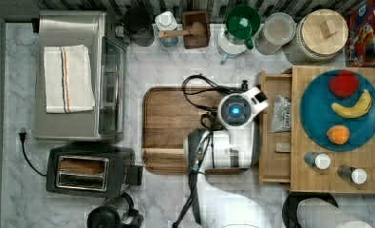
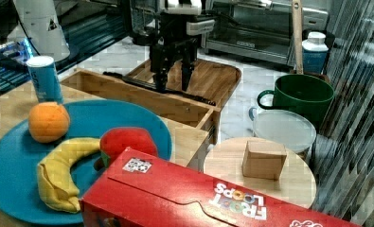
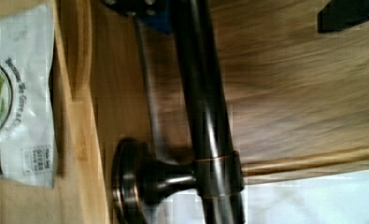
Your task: Open the drawer.
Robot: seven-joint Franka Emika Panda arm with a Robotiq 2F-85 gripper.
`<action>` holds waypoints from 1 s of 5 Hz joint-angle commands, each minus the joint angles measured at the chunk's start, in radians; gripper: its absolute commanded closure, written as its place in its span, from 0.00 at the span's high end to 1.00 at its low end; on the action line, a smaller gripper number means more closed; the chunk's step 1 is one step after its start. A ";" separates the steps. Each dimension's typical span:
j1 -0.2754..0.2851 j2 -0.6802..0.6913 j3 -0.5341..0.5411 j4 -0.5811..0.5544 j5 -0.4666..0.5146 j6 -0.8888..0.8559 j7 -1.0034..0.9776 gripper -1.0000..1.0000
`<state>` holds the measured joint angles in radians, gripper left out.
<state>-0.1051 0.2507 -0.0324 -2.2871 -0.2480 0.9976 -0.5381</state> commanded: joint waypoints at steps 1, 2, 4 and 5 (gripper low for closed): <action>0.144 -0.051 0.179 -0.012 0.046 -0.012 0.138 1.00; 0.136 -0.040 0.213 -0.004 0.032 0.007 0.169 1.00; 0.157 0.001 0.226 0.047 -0.007 0.009 0.288 1.00; 0.150 0.001 0.234 0.047 -0.010 0.008 0.291 1.00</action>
